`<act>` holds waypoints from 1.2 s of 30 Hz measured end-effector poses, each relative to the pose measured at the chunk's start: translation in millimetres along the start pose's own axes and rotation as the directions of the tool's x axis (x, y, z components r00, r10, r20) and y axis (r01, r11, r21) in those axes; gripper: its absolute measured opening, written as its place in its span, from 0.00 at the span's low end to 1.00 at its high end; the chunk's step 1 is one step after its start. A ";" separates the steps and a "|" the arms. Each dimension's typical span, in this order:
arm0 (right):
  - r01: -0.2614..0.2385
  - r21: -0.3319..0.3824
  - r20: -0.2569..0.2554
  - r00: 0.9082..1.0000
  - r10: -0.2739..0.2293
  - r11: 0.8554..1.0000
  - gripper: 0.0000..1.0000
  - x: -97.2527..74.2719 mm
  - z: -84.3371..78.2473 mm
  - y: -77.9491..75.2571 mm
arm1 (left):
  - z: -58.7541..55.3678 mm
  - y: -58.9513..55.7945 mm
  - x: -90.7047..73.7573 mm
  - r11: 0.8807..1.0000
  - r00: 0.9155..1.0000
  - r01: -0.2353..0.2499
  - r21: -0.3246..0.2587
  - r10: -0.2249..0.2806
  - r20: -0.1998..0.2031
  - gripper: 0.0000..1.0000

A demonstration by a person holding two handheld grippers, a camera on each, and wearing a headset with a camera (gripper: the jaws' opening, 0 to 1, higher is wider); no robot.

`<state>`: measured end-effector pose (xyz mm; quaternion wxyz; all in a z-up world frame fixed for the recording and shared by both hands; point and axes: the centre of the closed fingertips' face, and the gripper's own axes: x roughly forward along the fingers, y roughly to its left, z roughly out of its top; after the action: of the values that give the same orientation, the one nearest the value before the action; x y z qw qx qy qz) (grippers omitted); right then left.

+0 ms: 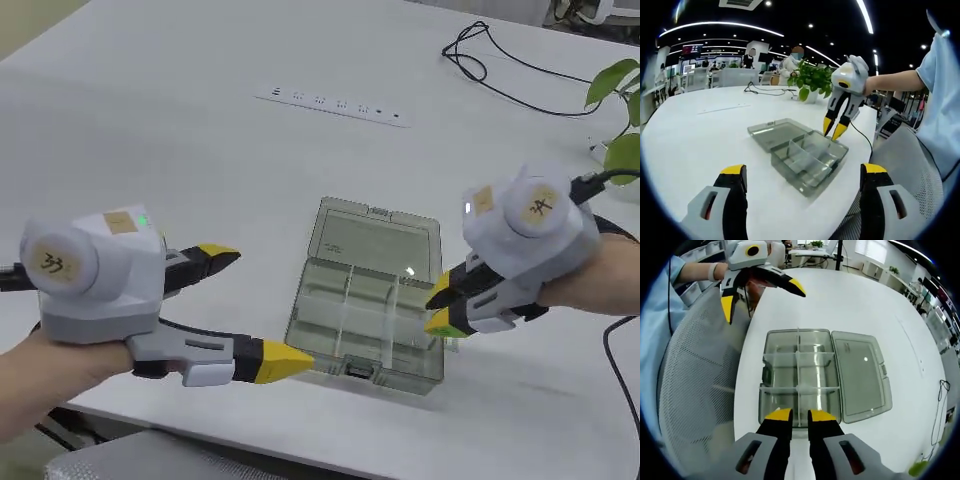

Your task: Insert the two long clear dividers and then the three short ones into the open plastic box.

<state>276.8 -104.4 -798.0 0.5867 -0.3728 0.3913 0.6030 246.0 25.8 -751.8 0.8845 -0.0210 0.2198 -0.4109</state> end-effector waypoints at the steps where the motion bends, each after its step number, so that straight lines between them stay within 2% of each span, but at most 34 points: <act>1: -0.008 -0.005 -0.006 1.000 0.008 1.000 0.09 1.3 -0.1 0.7 | 0.2 0.4 -0.7 1.000 1.000 -0.002 -0.002 0.002 0.003 0.96; 5: -0.036 -0.023 -0.047 0.998 0.035 0.999 0.05 9.5 -3.5 2.9 | 0.2 1.3 -1.7 1.000 1.000 -0.007 -0.007 0.007 0.004 0.95; 9: -0.043 -0.040 -0.071 0.997 0.040 0.998 0.03 7.7 -2.7 5.4 | 0.4 2.6 -2.2 1.000 1.000 -0.012 -0.011 0.012 0.008 0.95; 20: -0.025 -0.049 -0.087 0.996 0.021 0.999 0.02 4.5 -1.4 9.3 | -2.1 1.0 0.2 1.000 1.000 -0.011 -0.019 0.012 0.017 0.95; 25: -0.018 -0.077 -0.103 0.995 0.010 0.997 0.01 2.1 -0.1 11.0 | -2.3 -0.2 1.2 1.000 1.000 -0.009 -0.023 0.010 0.026 0.95; 27: -0.017 -0.061 -0.107 0.994 0.010 0.998 0.01 0.7 -0.1 10.3 | -2.8 -0.6 1.5 1.000 1.000 -0.009 -0.024 0.009 0.027 0.95; 36: -0.005 -0.078 -0.116 0.993 -0.004 0.997 0.01 -1.0 0.8 9.9 | -4.4 -2.5 1.7 1.000 1.000 -0.006 -0.024 0.007 0.030 0.95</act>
<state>266.9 -104.1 -796.4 0.5480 -0.4297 0.4009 0.5952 243.4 23.4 -755.8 0.8887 -0.0371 0.2117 -0.4049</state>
